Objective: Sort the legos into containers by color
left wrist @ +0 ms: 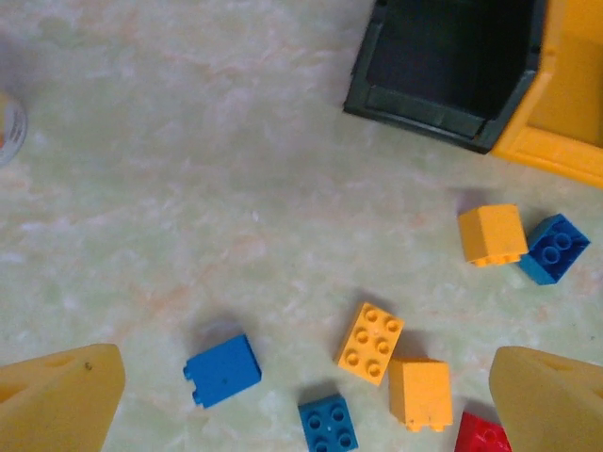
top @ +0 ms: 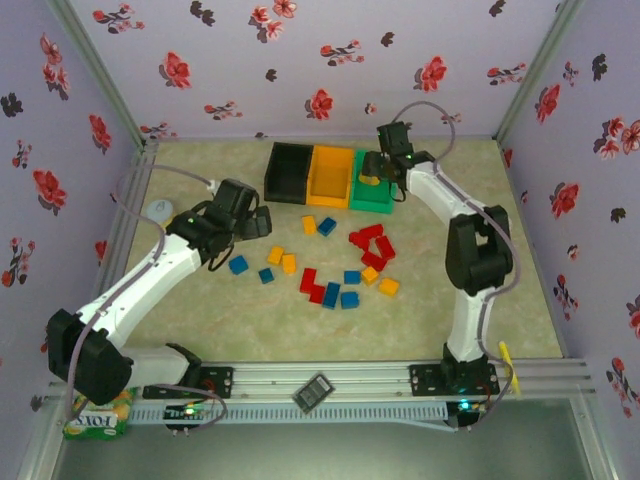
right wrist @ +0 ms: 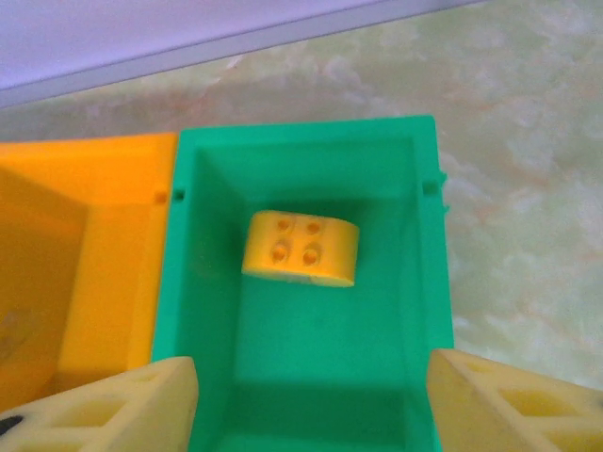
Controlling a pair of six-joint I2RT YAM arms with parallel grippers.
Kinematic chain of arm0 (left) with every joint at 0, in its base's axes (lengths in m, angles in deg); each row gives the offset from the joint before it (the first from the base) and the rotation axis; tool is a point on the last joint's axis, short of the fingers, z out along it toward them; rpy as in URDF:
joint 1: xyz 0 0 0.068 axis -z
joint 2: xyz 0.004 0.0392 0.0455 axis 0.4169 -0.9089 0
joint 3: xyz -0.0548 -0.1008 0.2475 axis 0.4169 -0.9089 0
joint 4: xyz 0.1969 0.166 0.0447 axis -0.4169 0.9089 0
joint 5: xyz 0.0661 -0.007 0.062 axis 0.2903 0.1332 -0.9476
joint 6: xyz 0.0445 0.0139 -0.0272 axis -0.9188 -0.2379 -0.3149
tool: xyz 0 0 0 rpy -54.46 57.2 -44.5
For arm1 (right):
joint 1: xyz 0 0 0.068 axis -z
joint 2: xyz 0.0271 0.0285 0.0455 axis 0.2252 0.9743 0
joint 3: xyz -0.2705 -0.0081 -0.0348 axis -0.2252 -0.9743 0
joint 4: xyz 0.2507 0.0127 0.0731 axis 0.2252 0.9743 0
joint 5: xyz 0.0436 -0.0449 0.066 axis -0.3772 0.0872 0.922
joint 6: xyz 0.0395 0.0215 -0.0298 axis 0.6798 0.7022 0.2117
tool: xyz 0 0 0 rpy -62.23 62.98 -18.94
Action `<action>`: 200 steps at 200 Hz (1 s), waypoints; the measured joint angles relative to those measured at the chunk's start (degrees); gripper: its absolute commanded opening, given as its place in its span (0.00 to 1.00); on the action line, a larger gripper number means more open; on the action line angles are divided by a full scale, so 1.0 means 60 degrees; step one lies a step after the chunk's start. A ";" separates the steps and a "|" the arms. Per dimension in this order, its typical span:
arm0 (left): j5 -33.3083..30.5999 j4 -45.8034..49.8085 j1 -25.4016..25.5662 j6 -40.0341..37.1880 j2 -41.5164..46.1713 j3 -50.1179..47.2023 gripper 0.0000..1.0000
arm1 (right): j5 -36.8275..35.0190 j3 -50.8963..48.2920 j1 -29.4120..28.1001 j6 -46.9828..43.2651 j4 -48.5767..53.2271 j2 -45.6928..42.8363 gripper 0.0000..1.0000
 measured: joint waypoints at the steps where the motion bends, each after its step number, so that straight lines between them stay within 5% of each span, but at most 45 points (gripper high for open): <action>1: -0.0011 0.0011 0.0004 0.0025 0.0000 0.0000 1.00 | 0.0000 -0.0033 -0.0011 0.0004 0.0000 -0.0040 0.68; 47: -0.0550 0.0641 0.0018 0.1588 -0.0102 -0.0900 1.00 | 0.0197 -0.2557 -0.0688 0.0022 -0.0612 -0.2470 0.73; 102: -0.0368 0.0463 -0.0022 0.2703 -0.1315 -0.1708 0.96 | 0.0466 -0.4943 -0.1508 0.0106 -0.1104 -0.3504 0.71; 200: 0.0546 -0.1224 -0.0696 0.2787 -0.2455 -0.2470 0.82 | 0.0357 -0.6222 -0.1883 0.0113 -0.1585 -0.4583 0.61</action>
